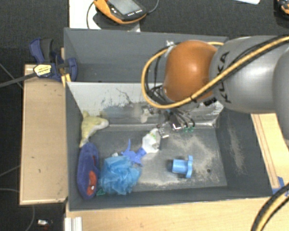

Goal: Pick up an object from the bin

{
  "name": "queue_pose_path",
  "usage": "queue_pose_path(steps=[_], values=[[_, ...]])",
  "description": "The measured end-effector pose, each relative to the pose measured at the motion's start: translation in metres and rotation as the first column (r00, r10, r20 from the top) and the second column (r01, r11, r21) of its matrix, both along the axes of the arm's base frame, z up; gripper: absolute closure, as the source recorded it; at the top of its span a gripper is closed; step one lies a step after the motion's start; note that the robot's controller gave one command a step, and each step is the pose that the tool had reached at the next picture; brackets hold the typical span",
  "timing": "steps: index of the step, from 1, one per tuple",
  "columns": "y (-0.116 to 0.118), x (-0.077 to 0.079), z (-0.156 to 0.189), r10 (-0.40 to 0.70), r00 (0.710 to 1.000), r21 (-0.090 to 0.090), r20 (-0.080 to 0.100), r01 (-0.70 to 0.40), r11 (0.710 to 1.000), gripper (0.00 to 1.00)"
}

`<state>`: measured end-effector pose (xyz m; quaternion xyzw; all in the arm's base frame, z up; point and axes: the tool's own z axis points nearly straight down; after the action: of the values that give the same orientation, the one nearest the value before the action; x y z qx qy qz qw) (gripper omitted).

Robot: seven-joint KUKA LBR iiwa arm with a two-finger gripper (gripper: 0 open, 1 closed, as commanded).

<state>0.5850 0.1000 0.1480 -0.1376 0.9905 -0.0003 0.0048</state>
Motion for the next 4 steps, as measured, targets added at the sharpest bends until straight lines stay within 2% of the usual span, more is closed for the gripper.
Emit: queue_pose_path(steps=[1, 2, 3, 4], values=[[-0.004, 0.006, -0.017, 0.057, 0.998, 0.000, -0.002, -0.057, 0.998, 0.00], [-0.015, 0.006, -0.079, 0.206, 0.979, 0.000, 0.007, -0.206, 0.979, 0.00], [-0.017, 0.008, -0.077, 0.253, 0.968, -0.003, 0.011, -0.253, 0.968, 1.00], [-0.017, 0.008, -0.077, 0.260, 0.966, -0.003, 0.011, -0.260, 0.966, 1.00]])
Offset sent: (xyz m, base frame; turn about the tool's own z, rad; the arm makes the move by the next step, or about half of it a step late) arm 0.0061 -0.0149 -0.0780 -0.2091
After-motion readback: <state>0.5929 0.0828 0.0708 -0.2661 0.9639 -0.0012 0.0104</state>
